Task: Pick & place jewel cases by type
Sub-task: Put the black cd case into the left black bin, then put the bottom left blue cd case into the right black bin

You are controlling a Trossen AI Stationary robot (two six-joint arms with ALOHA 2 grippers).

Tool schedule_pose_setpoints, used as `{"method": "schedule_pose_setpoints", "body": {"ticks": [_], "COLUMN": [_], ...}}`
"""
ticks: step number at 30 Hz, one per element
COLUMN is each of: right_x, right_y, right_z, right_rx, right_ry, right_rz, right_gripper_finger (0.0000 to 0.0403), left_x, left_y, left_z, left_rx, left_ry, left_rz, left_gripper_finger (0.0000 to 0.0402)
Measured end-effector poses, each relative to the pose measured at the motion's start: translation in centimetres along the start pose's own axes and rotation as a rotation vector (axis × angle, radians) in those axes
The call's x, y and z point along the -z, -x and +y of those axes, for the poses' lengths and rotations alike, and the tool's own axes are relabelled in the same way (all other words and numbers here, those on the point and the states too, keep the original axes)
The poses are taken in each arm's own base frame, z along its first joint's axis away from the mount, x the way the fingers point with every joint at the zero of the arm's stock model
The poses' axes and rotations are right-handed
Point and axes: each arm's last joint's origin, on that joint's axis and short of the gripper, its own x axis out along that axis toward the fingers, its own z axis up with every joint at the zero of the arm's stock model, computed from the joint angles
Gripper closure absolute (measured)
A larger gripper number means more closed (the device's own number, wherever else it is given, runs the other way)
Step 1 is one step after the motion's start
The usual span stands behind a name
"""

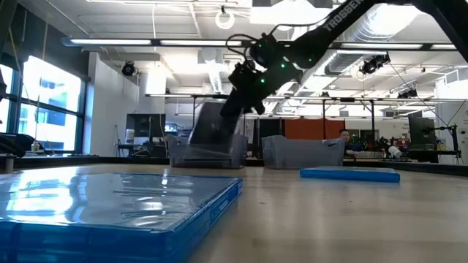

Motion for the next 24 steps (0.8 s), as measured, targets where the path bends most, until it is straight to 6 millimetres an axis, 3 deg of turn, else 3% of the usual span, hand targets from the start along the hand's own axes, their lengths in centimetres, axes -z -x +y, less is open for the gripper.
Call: {"method": "schedule_pose_setpoints", "body": {"ticks": [9,15,20,24], "right_x": [0.3,-1.5,-5.2,-7.5], "right_y": [0.9,2.8,7.5,13.0], "right_z": [-3.1,-4.2,-2.3,2.5], "right_rx": [0.029,0.162,0.157,0.072], "right_ry": [0.034,0.136,0.235,0.363], "right_rz": [0.016,-0.061,-0.155,-0.161], "right_gripper_finger": [0.0238,0.0207,0.0206,0.0206], "left_x": [0.3,0.9,1.6,2.1], "left_y": [0.0,0.0,0.2,0.4], "left_z": [0.1,0.3,1.0,1.4], "left_rx": [-0.005,-0.075,-0.296,-0.466], "left_ry": [0.004,-0.044,-0.007,0.009], "left_rz": [0.028,0.066,0.108,0.153], "left_gripper_finger": [0.0241,0.0241,0.0241,0.0241]}}
